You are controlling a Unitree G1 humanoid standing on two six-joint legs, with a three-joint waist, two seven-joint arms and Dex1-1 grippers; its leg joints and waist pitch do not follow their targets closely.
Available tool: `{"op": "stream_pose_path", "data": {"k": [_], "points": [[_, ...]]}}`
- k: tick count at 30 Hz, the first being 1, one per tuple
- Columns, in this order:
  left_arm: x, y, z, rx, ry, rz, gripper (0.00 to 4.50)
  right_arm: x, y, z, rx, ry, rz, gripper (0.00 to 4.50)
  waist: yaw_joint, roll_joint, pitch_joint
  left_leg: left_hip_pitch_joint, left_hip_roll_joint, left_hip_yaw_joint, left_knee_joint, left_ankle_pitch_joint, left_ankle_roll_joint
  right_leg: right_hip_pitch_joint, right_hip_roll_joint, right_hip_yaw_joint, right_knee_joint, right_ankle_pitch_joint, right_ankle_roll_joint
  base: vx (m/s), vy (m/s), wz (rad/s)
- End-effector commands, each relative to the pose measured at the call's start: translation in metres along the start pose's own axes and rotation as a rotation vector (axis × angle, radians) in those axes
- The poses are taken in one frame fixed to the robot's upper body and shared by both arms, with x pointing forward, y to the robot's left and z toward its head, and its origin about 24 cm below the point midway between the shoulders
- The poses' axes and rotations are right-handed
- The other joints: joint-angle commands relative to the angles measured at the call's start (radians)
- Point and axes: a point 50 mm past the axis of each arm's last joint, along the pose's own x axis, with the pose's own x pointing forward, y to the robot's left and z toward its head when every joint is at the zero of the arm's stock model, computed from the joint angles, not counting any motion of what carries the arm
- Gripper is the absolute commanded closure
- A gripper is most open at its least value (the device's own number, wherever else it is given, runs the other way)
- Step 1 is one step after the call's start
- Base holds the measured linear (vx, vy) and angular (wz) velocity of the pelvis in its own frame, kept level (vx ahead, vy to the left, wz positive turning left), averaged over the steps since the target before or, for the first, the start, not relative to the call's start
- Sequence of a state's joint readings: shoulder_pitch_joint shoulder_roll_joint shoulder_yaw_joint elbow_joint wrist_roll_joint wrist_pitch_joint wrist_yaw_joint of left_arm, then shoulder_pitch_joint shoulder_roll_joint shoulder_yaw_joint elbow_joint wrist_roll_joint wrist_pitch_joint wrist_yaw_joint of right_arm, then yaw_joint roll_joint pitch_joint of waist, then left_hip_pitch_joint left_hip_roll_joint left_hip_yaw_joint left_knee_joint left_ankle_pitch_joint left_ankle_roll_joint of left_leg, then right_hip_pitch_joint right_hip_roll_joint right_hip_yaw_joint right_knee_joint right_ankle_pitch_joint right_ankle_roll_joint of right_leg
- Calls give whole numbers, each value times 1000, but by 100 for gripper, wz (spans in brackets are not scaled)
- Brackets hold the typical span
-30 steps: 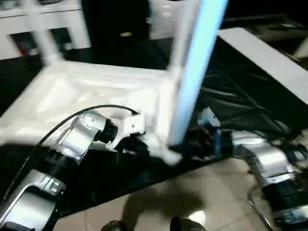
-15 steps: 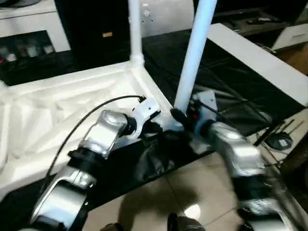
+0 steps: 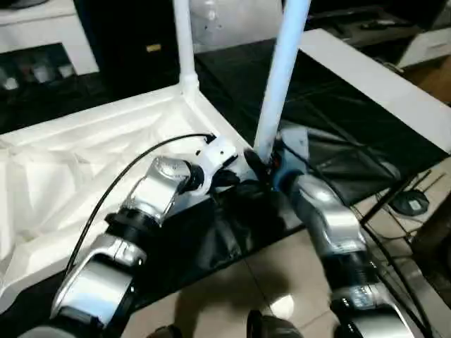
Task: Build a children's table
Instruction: Rotate leg to tighten
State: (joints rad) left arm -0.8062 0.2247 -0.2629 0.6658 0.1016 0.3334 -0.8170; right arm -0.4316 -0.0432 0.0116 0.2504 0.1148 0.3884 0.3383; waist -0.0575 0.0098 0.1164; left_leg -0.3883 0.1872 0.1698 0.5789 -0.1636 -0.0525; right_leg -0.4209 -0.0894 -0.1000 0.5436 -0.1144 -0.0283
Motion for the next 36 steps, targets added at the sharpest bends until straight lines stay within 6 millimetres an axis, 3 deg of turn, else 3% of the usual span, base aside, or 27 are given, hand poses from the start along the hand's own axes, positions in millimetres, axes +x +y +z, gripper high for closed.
{"op": "stream_pose_path", "data": {"k": [1,2,3,5,6,7,8,9,12,15,16,21,22,23,24,25,26,27,28,29,30,31,32,33,34,35,36], "points": [[-12,18,6,86,-25,69,450,-15,4,5,-2,-46,62,83,14,5,-93,13,27,-6,-63,-254,86,67,-51,44,-56,-296,-194,0,0,0],[-13,20,6,112,-42,62,450,-23,5,5,10,-70,75,83,15,5,-96,13,24,-5,-61,-245,96,70,-50,44,-59,-300,-187,0,0,0],[-14,21,7,130,-55,55,450,-28,5,6,17,-85,83,61,22,7,-103,4,26,-9,-61,-188,110,79,-53,44,-47,-247,-193,0,0,0],[-16,20,7,172,-78,5,450,-37,7,7,17,-109,102,49,26,10,-106,8,27,-5,-56,-163,116,75,-50,44,-46,-211,-208,0,0,0],[-17,20,7,177,-88,-8,423,-40,7,7,4,-121,94,32,27,9,-105,8,28,-6,-58,-159,116,74,-50,45,-43,-204,-213,0,0,0],[-18,20,8,183,-102,-31,423,-45,9,7,10,-122,91,32,33,15,-106,13,31,-5,-58,-151,116,71,-49,46,-40,-187,-225,0,0,0],[-19,20,8,184,-113,-47,395,-48,10,6,19,-110,95,17,35,14,-105,12,32,-5,-58,-151,116,72,-48,46,-39,-181,-228,0,0,0],[-20,21,8,177,-124,-50,391,-51,11,4,21,-93,87,10,48,19,-106,19,35,-3,-60,-159,106,70,-47,48,-40,-184,-236,0,0,0],[-23,22,13,125,-200,-58,366,-57,11,2,35,-93,41,0,56,18,-104,21,36,-3,-63,-183,82,68,-49,49,-38,-196,-250,0,0,0],[-26,24,20,7,-338,2,350,-65,8,-1,56,-88,-23,0,71,18,-99,31,37,0,-66,-253,43,62,-50,50,-47,-291,-228,0,0,0],[-27,25,18,-44,-369,41,350,-69,8,-2,58,-80,-39,0,73,14,-97,32,36,0,-68,-268,42,61,-50,49,-53,-317,-219,0,0,0],[-33,21,7,-145,-419,136,350,-77,11,-4,41,-50,-62,0,74,14,-96,30,33,-6,-71,-305,29,64,-50,45,-62,-423,-149,0,0,0],[-39,17,1,-209,-451,201,350,-79,13,-4,19,-42,-76,0,73,-7,-99,24,38,-5,-70,-270,35,69,-55,47,-52,-402,-159,0,0,0],[-47,9,-6,-276,-477,285,350,-81,15,-4,-9,-30,-73,0,69,-11,-101,19,43,-4,-69,-247,39,72,-59,49,-45,-398,-169,0,0,0],[-53,4,-11,-314,-487,337,350,-82,17,-4,-26,-23,-68,0,65,-7,-100,17,45,-4,-69,-247,42,72,-58,48,-48,-409,-164,0,0,0],[-58,-2,-14,-329,-496,371,350,-82,18,-5,-33,-17,-55,0,59,-17,-106,24,44,1,-63,-260,45,62,-54,48,-54,-443,-151,0,0,0],[-62,-12,-19,-330,-485,409,350,-81,17,-5,-36,-26,-42,0,57,-23,-106,22,42,1,-63,-263,47,61,-54,46,-58,-471,-137,0,0,0],[-65,-20,-23,-329,-472,434,350,-80,17,-5,-24,-28,-30,0,55,-18,-102,26,43,0,-63,-293,43,50,-51,44,-71,-535,-97,0,0,0],[-68,-30,-26,-320,-462,468,350,-81,17,-6,-39,-30,-12,0,66,-35,-95,-28,27,-40,-82,-311,71,91,-67,-1,-46,-543,-88,0,0,0],[-69,-37,-30,-322,-455,483,350,-81,18,-8,-42,-27,5,0,54,-17,-95,-19,46,-71,-94,-392,67,81,-50,-23,-54,-533,-63,-6,-40,47],[-71,-49,-35,-309,-435,533,350,-82,20,-11,-79,-29,25,0,53,-5,-103,-5,61,-89,-92,-435,53,80,-51,-27,-45,-487,-79,-6,-40,47],[-72,-52,-37,-306,-427,550,350,-82,20,-12,-91,-30,29,0,37,10,-90,-11,101,-143,-126,-530,41,86,-32,-33,-8,-375,-107,16,-70,59],[-73,-54,-38,-305,-423,557,350,-83,20,-12,-96,-30,30,0,29,15,-83,-9,124,-175,-154,-602,37,87,-17,-32,25,-340,-110,-2,-101,65],[-76,-58,-40,-458,-439,605,350,-84,17,-12,-59,-28,17,0,30,3,-74,-6,108,-198,-159,-704,51,79,-13,8,84,-262,-139,-2,-101,65],[-78,-59,-42,-490,-431,626,350,-85,17,-12,-35,-30,18,0,39,-19,-73,-24,69,-172,-140,-685,47,83,-32,30,57,-297,-145,-28,-158,79],[-79,-61,-44,-485,-414,643,332,-84,17,-11,-24,-47,27,0,72,-69,-65,42,-68,-77,62,-439,-9,1,-130,4,-137,-899,-41,-39,-131,74],[-81,-64,-46,-476,-394,664,316,-83,17,-10,-5,-71,33,0,57,-76,-44,95,-86,-66,210,-268,-20,-78,-198,-24,-224,-1149,-26,-39,-131,74]]}}
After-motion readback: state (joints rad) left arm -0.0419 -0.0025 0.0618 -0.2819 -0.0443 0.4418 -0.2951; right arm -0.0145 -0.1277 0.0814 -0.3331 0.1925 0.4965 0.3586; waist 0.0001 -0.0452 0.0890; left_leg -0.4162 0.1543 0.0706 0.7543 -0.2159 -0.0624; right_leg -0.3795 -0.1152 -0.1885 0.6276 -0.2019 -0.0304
